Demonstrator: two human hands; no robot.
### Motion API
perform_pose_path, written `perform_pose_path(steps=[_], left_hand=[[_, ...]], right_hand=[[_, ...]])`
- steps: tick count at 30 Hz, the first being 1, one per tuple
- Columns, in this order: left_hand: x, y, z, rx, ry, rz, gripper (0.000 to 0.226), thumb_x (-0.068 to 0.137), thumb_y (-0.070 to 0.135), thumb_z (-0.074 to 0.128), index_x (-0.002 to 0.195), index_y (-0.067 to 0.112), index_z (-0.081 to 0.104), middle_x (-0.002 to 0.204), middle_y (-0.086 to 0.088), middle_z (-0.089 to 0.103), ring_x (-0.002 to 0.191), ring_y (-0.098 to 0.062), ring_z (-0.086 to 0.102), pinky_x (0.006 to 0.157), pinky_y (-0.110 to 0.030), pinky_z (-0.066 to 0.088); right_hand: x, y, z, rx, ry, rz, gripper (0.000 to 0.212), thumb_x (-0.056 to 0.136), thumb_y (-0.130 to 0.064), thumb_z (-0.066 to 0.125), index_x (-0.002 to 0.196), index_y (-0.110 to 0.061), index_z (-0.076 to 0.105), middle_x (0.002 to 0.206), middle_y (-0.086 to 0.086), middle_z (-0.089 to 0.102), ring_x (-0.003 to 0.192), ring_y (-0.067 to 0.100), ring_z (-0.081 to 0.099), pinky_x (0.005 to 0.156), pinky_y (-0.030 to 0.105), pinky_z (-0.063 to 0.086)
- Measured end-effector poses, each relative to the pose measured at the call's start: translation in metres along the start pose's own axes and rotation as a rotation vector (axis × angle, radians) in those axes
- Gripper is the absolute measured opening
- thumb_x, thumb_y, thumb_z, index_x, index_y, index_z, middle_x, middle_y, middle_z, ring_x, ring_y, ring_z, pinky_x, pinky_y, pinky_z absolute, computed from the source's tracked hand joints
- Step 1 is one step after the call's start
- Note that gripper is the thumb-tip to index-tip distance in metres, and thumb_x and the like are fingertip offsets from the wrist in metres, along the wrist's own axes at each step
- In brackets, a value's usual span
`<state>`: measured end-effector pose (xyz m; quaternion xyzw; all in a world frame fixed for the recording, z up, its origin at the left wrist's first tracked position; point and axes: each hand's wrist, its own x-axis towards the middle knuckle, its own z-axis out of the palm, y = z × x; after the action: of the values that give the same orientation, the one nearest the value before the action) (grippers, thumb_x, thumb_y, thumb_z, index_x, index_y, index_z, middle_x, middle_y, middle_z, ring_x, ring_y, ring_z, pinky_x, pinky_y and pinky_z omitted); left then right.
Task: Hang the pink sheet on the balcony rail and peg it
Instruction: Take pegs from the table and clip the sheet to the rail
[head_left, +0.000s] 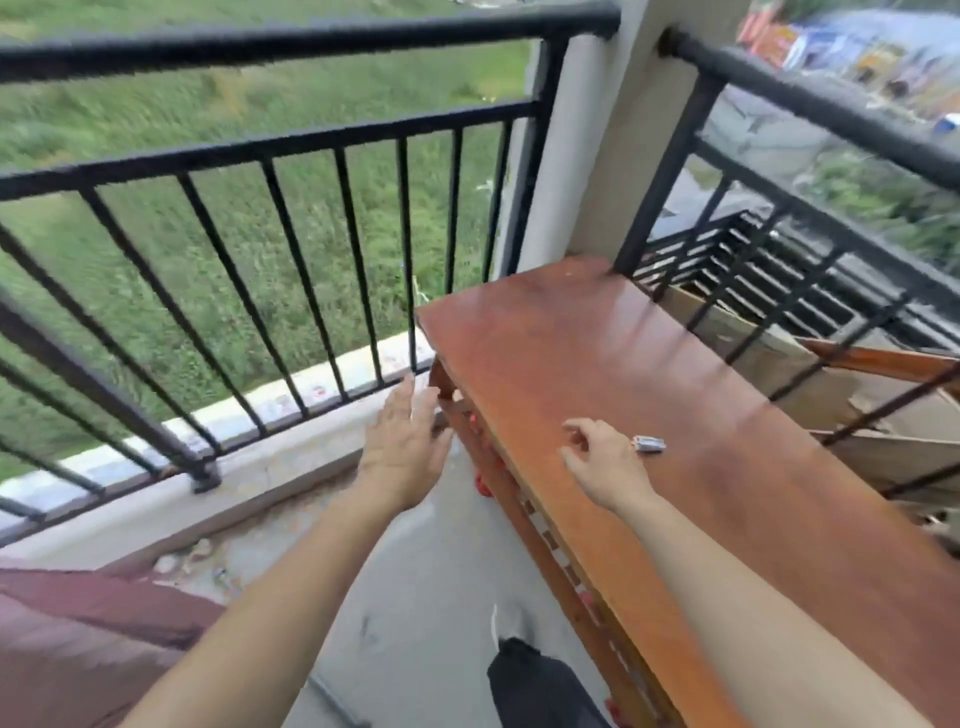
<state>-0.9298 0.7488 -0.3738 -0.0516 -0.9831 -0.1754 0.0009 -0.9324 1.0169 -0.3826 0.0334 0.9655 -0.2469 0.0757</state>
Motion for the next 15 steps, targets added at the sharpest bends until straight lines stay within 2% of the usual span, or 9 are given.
perform_pose_path(steps=[3,7,12,15], left_hand=[[0.005,0.045,0.05,-0.021,-0.189,0.045,0.064,0.099,0.044,0.039,0.154,0.02,0.016,0.163,-0.008,-0.007,0.149,-0.028,0.007,0.117,-0.046,0.017],[0.01,0.088,0.106,-0.039,-0.385,0.108,0.064,0.101,0.04,0.036,0.155,0.021,0.009,0.162,-0.005,-0.014,0.149,-0.028,-0.001,0.118,-0.049,0.017],[0.022,0.121,0.164,-0.013,-0.615,0.096,0.064,0.102,0.033,0.034,0.156,0.019,0.003,0.161,-0.004,-0.021,0.15,-0.026,-0.01,0.12,-0.045,0.012],[0.031,0.128,0.196,0.022,-0.71,0.074,0.067,0.101,0.032,0.036,0.156,0.018,0.001,0.16,-0.005,-0.023,0.15,-0.024,-0.012,0.119,-0.043,0.015]], right_hand=[[-0.012,0.065,0.003,-0.021,-0.01,0.18,0.037,0.088,-0.029,0.062,0.126,-0.029,0.061,0.115,-0.003,0.066,0.112,0.02,0.062,0.094,0.035,0.05],[-0.02,0.133,0.024,-0.049,-0.091,0.359,0.039,0.09,-0.029,0.061,0.129,-0.027,0.059,0.124,0.003,0.059,0.114,0.023,0.061,0.097,0.036,0.044],[-0.008,0.189,0.046,-0.04,-0.165,0.426,0.045,0.091,-0.022,0.059,0.136,-0.023,0.052,0.136,0.003,0.046,0.114,0.021,0.059,0.094,0.032,0.043],[0.023,0.209,0.046,-0.059,-0.178,0.404,0.056,0.092,-0.02,0.057,0.145,-0.022,0.04,0.139,0.005,0.04,0.118,0.03,0.056,0.097,0.039,0.044]])
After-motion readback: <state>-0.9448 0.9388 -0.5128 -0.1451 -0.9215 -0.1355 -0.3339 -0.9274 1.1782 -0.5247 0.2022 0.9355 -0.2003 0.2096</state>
